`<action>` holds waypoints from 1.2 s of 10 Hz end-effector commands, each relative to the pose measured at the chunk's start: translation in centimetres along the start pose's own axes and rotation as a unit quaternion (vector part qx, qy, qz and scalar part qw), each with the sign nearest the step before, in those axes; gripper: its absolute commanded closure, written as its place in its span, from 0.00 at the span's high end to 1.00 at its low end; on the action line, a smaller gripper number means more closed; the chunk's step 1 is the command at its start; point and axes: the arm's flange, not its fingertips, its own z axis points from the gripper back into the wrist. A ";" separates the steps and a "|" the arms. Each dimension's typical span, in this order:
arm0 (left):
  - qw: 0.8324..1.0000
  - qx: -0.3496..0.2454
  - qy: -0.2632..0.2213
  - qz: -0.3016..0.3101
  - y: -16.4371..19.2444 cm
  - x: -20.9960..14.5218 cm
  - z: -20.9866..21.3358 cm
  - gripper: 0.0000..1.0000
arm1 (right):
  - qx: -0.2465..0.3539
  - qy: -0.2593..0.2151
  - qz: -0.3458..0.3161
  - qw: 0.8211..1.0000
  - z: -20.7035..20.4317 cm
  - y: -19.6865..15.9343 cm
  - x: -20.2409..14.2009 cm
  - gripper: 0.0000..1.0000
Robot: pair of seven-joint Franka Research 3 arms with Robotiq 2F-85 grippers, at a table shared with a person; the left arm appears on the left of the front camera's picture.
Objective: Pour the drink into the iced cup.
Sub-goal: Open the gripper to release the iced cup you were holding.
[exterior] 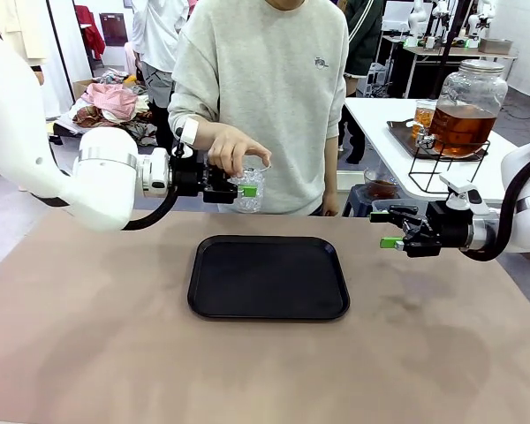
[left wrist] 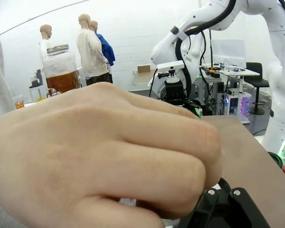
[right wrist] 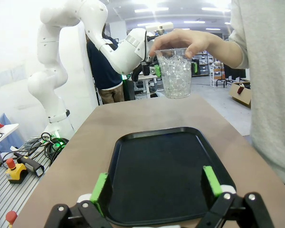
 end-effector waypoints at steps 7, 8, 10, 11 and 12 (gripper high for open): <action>1.000 -0.017 -0.005 0.009 -1.9 -2.2 8.6 1.00 | 0.000 0.002 0.003 1.000 -0.1 -0.1 0.2 1.00; 1.000 -0.015 -0.008 0.005 -2.6 -2.8 10.7 1.00 | 0.000 0.002 0.003 1.000 -0.1 -0.1 0.2 1.00; 0.999 -0.025 -0.037 0.000 -4.1 -4.3 14.4 1.00 | 0.000 0.002 0.003 1.000 -0.1 -0.1 0.2 1.00; 0.999 -0.012 -0.039 0.000 -5.1 -5.1 16.1 1.00 | 0.000 0.002 0.003 1.000 -0.1 -0.1 0.2 1.00; 0.999 -0.007 -0.035 -0.004 -6.4 -5.9 17.5 1.00 | 0.000 0.002 0.003 1.000 -0.1 -0.1 0.2 1.00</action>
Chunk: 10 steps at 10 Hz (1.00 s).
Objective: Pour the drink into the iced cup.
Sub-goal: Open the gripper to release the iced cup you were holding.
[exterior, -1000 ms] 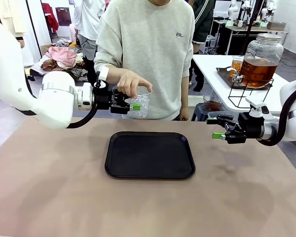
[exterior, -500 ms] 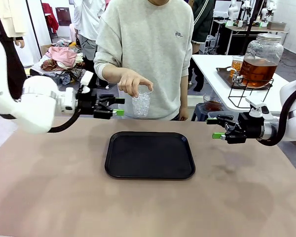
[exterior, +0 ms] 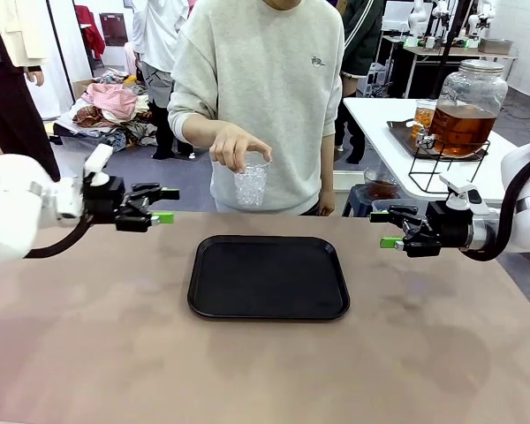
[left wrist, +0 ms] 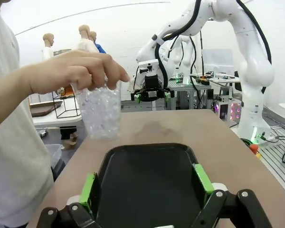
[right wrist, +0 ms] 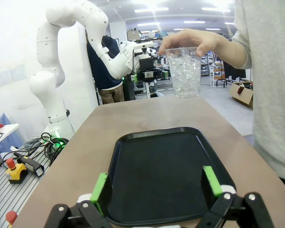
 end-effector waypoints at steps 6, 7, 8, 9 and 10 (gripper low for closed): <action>1.000 0.006 0.003 -0.002 -2.2 -1.4 2.4 1.00 | 0.000 0.002 0.003 1.000 -0.1 -0.1 0.2 1.00; 1.000 0.006 0.003 -0.002 -2.2 -1.4 2.4 1.00 | 0.000 0.002 0.003 1.000 -0.1 -0.1 0.2 1.00; 1.000 0.006 0.003 -0.002 -2.2 -1.4 2.4 1.00 | 0.000 0.002 0.003 1.000 -0.1 -0.1 0.2 1.00; 1.000 0.006 0.003 -0.002 -2.2 -1.4 2.4 1.00 | 0.000 0.002 0.003 1.000 -0.1 -0.1 0.2 1.00; 1.000 0.006 0.003 -0.002 -2.2 -1.4 2.4 1.00 | 0.000 0.002 0.003 1.000 -0.1 -0.1 0.2 1.00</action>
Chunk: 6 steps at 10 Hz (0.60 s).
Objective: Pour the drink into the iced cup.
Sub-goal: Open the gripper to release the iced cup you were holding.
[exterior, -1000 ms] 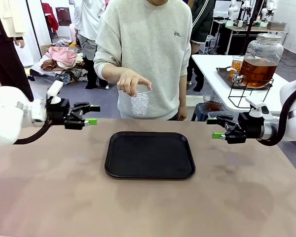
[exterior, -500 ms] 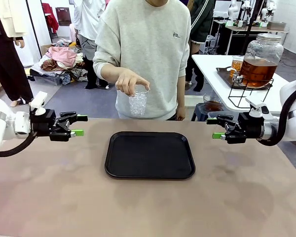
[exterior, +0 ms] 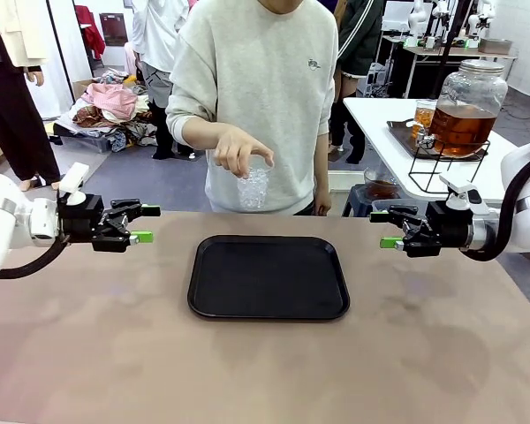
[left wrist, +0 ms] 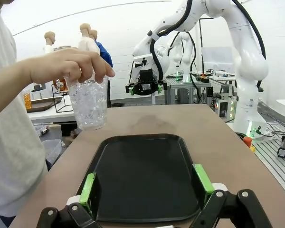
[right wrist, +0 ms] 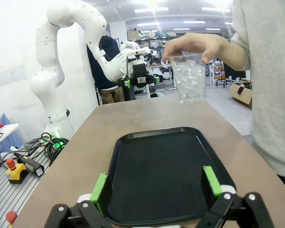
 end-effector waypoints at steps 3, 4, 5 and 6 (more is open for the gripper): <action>1.000 0.003 -0.002 -0.003 0.1 0.1 -0.1 1.00 | 0.000 0.002 0.003 1.000 -0.1 -0.1 0.3 1.00; 1.000 0.003 -0.002 -0.003 0.1 0.1 -0.1 1.00 | 0.000 0.002 0.003 1.000 -0.1 -0.1 0.3 1.00; 1.000 0.003 -0.002 -0.003 0.1 0.1 -0.1 1.00 | 0.000 0.002 0.003 1.000 -0.1 -0.1 0.3 1.00; 1.000 0.003 -0.002 -0.003 0.1 0.1 -0.1 1.00 | 0.000 0.002 0.003 1.000 -0.1 -0.1 0.3 1.00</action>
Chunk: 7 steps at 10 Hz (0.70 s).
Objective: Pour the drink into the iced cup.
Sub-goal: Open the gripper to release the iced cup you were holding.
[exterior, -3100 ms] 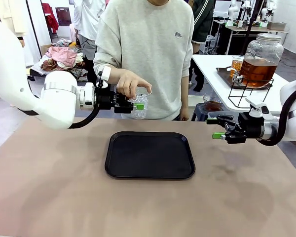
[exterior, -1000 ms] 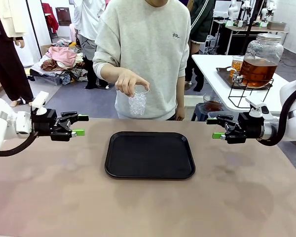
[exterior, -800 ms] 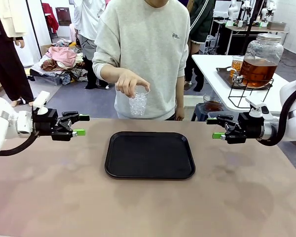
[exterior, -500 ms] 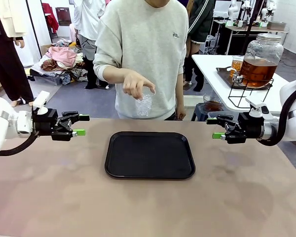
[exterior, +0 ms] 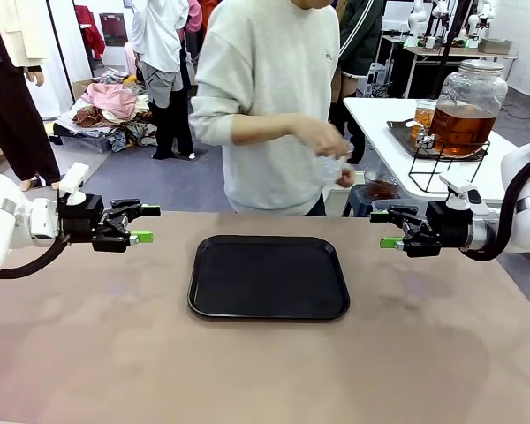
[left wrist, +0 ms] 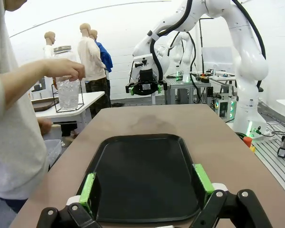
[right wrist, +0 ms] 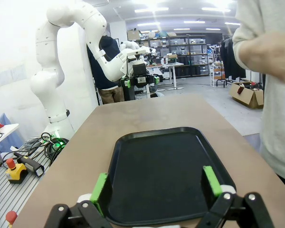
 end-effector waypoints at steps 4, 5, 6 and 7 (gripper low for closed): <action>1.000 0.003 -0.002 -0.003 0.1 0.1 -0.1 1.00 | 0.000 0.002 0.003 1.000 -0.1 -0.1 0.3 1.00; 1.000 0.003 -0.002 -0.003 0.1 0.1 -0.1 1.00 | 0.000 0.002 0.003 1.000 -0.1 -0.1 0.3 1.00; 1.000 0.003 -0.002 -0.003 0.1 0.1 -0.1 1.00 | 0.000 0.002 0.003 1.000 -0.1 -0.1 0.3 1.00; 1.000 0.003 -0.002 -0.003 0.1 0.1 -0.1 1.00 | 0.000 0.002 0.003 1.000 -0.1 -0.1 0.3 1.00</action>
